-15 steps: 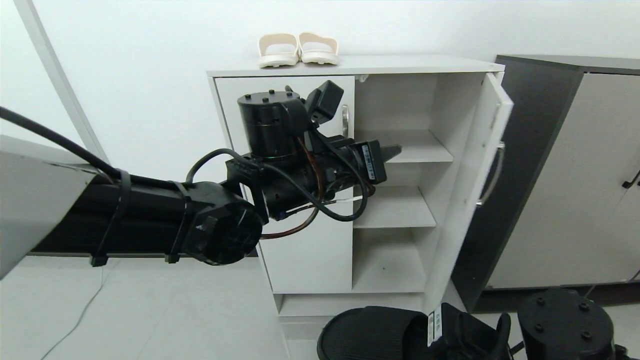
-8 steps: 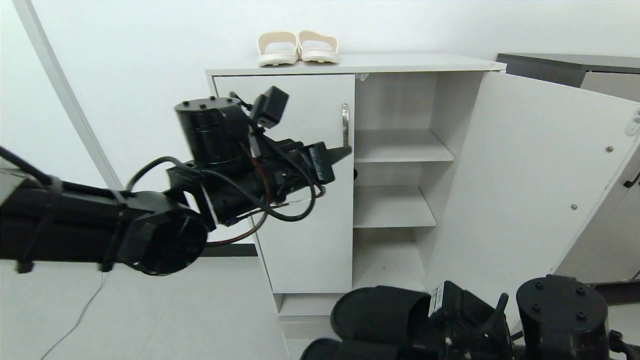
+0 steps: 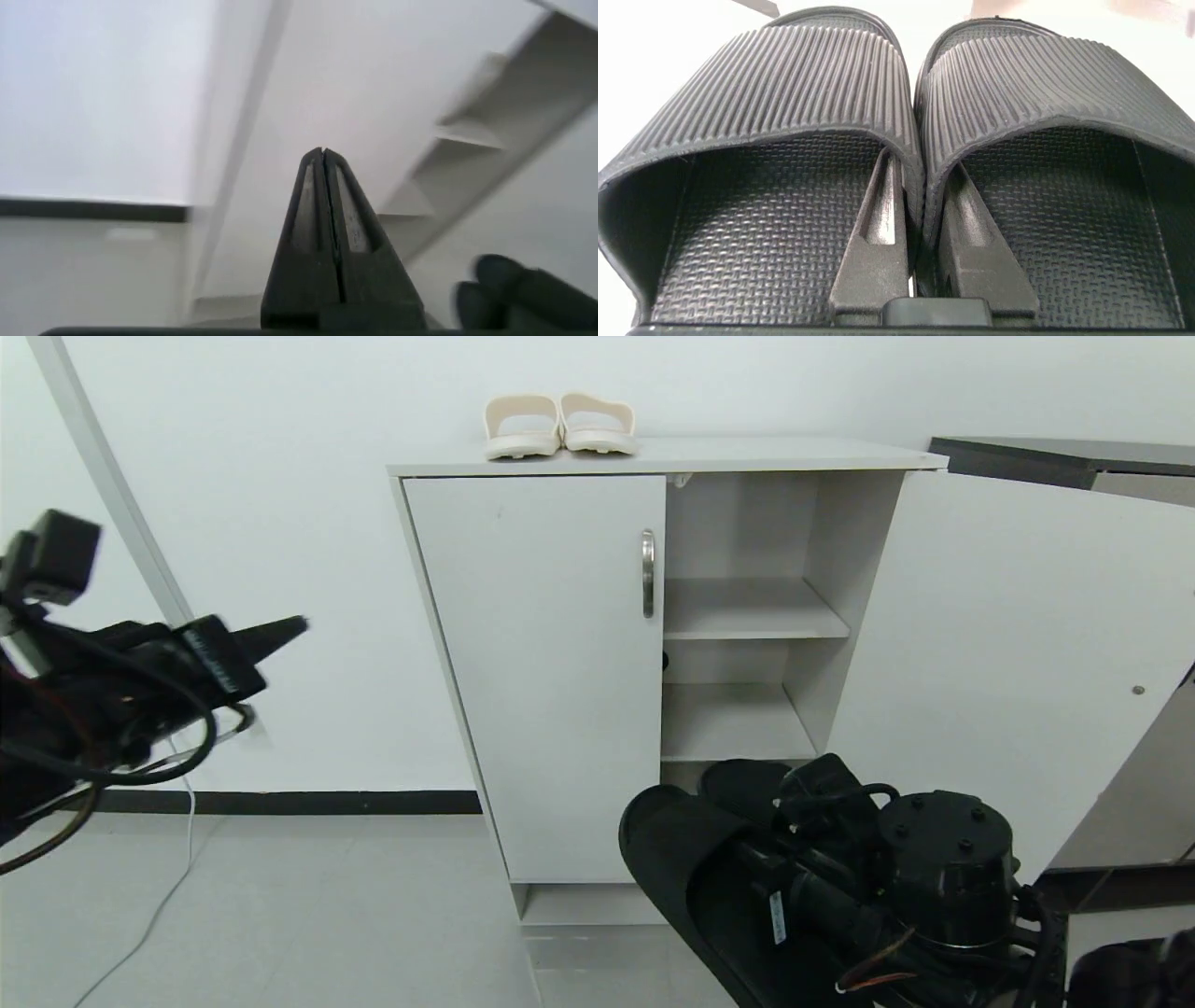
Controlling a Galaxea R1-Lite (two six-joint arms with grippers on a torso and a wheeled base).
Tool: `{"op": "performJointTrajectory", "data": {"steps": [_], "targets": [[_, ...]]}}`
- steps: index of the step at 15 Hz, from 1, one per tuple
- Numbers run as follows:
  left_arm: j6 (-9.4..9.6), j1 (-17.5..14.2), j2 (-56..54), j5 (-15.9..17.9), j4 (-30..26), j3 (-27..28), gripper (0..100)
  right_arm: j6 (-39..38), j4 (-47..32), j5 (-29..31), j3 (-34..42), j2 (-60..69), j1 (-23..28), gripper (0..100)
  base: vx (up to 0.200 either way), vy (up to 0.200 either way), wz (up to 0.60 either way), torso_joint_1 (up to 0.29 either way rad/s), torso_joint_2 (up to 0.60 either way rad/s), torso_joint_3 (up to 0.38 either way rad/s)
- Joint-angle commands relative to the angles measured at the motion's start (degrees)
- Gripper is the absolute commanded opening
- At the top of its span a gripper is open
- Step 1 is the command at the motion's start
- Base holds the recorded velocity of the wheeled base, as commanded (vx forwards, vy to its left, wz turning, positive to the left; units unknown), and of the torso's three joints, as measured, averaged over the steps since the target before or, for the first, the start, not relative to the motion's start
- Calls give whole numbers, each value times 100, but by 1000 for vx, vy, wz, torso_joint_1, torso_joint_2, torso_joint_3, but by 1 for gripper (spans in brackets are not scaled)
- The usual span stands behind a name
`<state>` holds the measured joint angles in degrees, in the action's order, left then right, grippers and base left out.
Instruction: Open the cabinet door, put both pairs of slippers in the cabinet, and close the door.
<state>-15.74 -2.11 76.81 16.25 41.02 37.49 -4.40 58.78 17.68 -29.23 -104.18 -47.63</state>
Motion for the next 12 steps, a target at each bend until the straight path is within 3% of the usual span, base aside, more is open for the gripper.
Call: {"op": "performJointTrajectory", "data": {"steps": [1, 3, 7, 10, 11, 12], "targets": [[396, -1415, -1010, -78, -33, -1042, 0, -8, 81, 69, -83, -392, 87, 0, 0, 0, 0, 0, 0, 0], [405, -1951, -1432, -140, -15, -1622, 0, -8, 81, 69, -135, -401, 166, 0, 0, 0, 0, 0, 0, 0], [405, -2022, -2935, -25, -50, -2817, 0, -8, 72, 69, -179, -445, 254, 0, 0, 0, 0, 0, 0, 0], [343, -2013, -3665, 511, -103, -3309, 0, -17, 81, 69, -179, -445, 254, 0, 0, 0, 0, 0, 0, 0], [176, -2004, -4236, 1047, -332, -3590, 0, -8, 81, 69, -179, -445, 245, 0, 0, 0, 0, 0, 0, 0], [-114, -2004, -4561, 1469, -613, -3626, 0, -8, 81, 69, -170, -445, 254, 0, 0, 0, 0, 0, 0, 0]]}}
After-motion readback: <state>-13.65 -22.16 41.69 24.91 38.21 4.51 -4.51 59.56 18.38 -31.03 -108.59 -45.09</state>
